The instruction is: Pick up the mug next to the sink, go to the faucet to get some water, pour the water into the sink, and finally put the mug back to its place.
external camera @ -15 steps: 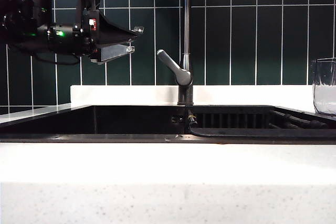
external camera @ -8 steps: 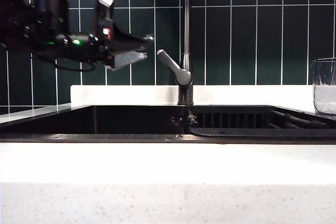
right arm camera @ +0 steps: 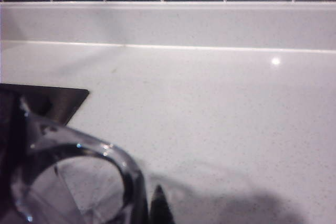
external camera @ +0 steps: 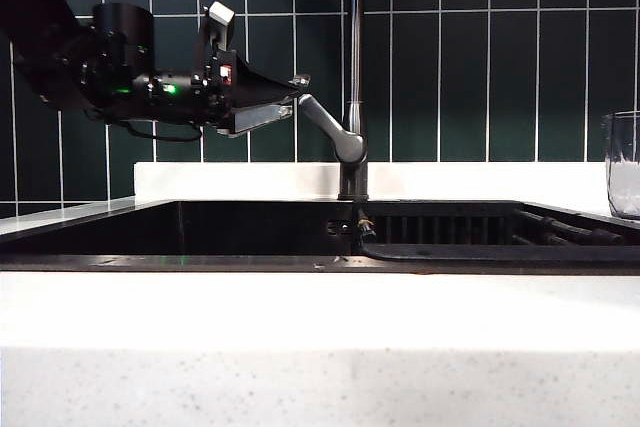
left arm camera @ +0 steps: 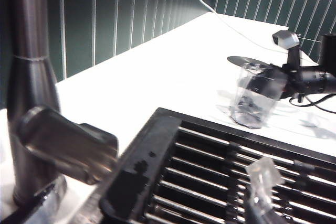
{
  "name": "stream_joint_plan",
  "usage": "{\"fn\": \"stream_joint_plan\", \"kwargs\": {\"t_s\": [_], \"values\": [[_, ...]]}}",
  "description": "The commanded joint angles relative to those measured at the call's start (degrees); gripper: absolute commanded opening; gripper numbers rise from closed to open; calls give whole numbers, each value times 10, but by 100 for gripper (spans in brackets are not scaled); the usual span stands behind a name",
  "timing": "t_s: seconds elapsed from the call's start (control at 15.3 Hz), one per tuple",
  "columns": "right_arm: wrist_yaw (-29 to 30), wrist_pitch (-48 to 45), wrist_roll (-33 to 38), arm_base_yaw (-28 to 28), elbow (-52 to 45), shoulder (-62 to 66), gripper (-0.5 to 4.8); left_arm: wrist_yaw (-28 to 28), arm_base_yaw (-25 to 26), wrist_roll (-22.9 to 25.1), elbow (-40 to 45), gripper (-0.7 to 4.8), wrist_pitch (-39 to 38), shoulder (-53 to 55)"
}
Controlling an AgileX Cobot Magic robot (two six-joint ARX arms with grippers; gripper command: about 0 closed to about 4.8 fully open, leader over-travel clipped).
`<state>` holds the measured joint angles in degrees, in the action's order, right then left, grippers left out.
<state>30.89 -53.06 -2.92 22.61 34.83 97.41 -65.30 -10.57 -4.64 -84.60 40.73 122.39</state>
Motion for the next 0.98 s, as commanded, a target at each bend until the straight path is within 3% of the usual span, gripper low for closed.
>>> {"fn": "stream_joint_plan", "kwargs": {"t_s": [0.07,0.39,0.72,0.98], "values": [[0,1,-1,0,1,-1,-6,1,-1,1,-47,466,-22,28],[24,3,8,0,1,-2,-6,4,-1,1,-112,466,-36,74],[51,-7,64,-1,1,-21,-6,6,0,16,-132,466,-58,90],[46,71,64,-19,1,-124,-6,9,9,28,-131,460,-68,91]]}}
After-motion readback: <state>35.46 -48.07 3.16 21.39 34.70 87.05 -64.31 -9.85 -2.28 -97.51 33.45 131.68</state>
